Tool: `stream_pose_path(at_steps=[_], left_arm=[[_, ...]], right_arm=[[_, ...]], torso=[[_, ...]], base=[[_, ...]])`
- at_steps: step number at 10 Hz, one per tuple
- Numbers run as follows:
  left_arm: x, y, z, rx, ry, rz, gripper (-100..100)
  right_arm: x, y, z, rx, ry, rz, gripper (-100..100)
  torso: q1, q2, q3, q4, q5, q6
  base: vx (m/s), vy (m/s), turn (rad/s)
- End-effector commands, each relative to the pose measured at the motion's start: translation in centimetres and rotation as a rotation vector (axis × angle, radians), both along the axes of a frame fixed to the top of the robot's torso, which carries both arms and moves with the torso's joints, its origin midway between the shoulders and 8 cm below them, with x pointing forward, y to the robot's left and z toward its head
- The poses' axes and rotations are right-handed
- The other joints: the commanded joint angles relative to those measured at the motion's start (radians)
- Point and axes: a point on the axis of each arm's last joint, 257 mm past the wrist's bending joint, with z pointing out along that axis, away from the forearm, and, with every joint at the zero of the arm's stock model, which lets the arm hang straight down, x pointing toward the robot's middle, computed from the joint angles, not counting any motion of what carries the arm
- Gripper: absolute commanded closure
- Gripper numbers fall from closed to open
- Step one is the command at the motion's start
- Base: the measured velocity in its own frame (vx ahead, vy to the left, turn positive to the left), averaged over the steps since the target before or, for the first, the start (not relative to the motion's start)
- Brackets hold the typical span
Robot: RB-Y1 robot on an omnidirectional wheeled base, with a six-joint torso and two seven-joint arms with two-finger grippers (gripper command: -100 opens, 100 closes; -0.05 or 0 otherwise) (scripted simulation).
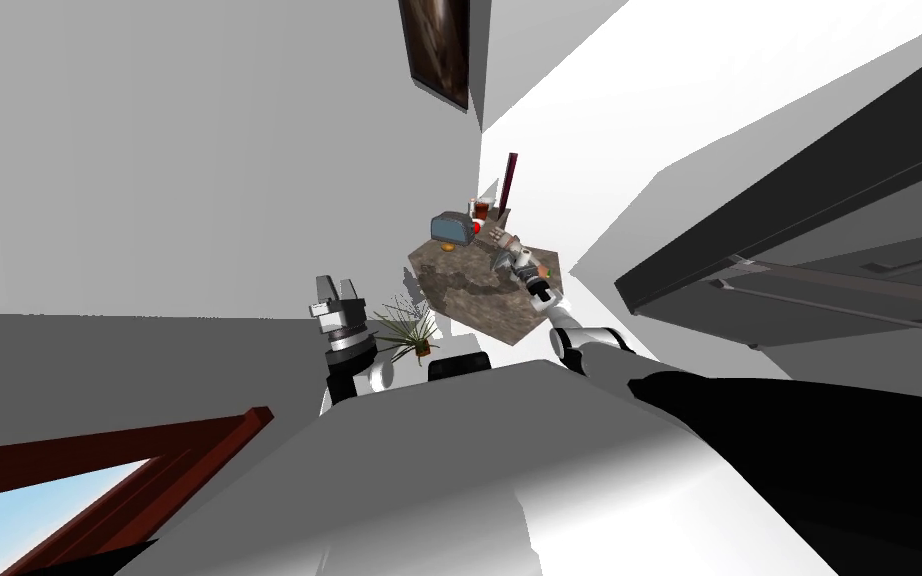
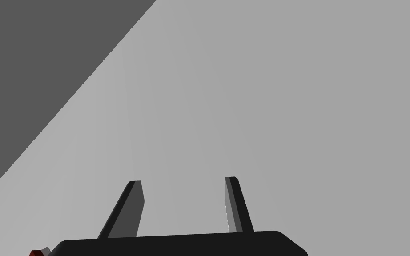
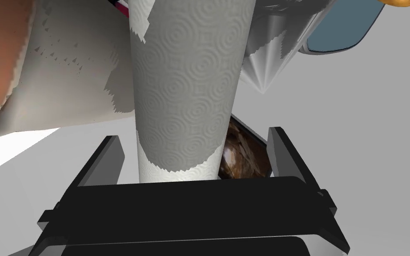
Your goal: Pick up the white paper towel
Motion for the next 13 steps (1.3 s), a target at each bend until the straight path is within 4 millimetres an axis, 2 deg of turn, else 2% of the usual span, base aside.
stream_pose_path(at_steps=[1, 2, 3, 4, 8, 9, 10, 13], left_arm=[[0.0, 0.0, 0.0, 0.000, 0.000, 0.000, 0], [0.0, 0.0, 0.0, 0.000, 0.000, 0.000, 0], [0.0, 0.0, 0.0, 0.000, 0.000, 0.000, 0], [0.0, 0.0, 0.0, 0.000, 0.000, 0.000, 0], [0.0, 0.0, 0.0, 0.000, 0.000, 0.000, 0], [0.0, 0.0, 0.0, 0.000, 0.000, 0.000, 0], [0.0, 0.0, 0.0, 0.000, 0.000, 0.000, 0], [0.0, 0.0, 0.0, 0.000, 0.000, 0.000, 0]], right_arm=[[0.9, 0.1, 0.9, -0.001, -0.016, 0.007, -100], [0.5, -0.2, -0.3, 0.007, 0.009, -0.002, -100], [0.6, -0.1, 0.1, 0.003, 0.000, 0.001, -100], [0.6, -0.1, 0.0, 0.004, 0.001, 0.001, 100], [0.6, -0.3, 0.2, 0.003, -0.002, -0.002, 100], [0.6, -0.3, 0.2, 0.003, -0.002, -0.002, 0], [-0.6, -0.6, -1.1, 0.026, 0.011, -0.019, 100], [-2.9, -1.5, -2.7, 0.037, 0.027, -0.042, 100]], torso=[[0.000, 0.000, 0.000, 0.000, 0.000, 0.000], [0.000, -0.001, -0.001, 0.000, 0.000, 0.000], [-0.001, -0.002, -0.001, -0.001, 0.000, 0.000], [-0.001, -0.002, -0.001, -0.001, 0.000, 0.000], [0.001, -0.003, -0.002, -0.002, -0.001, -0.002], [0.001, -0.003, -0.002, -0.002, -0.001, -0.002], [0.001, -0.003, -0.002, -0.002, -0.001, -0.002], [-0.001, -0.010, -0.010, -0.010, -0.007, -0.005]], base=[[-0.017, 0.008, 0.003], [0.000, 0.001, 0.013], [0.000, 0.000, 0.000], [0.002, -0.003, -0.017], [0.000, 0.000, 0.000], [0.000, 0.000, 0.000], [0.035, -0.015, 0.162], [0.056, -0.015, 0.094]])
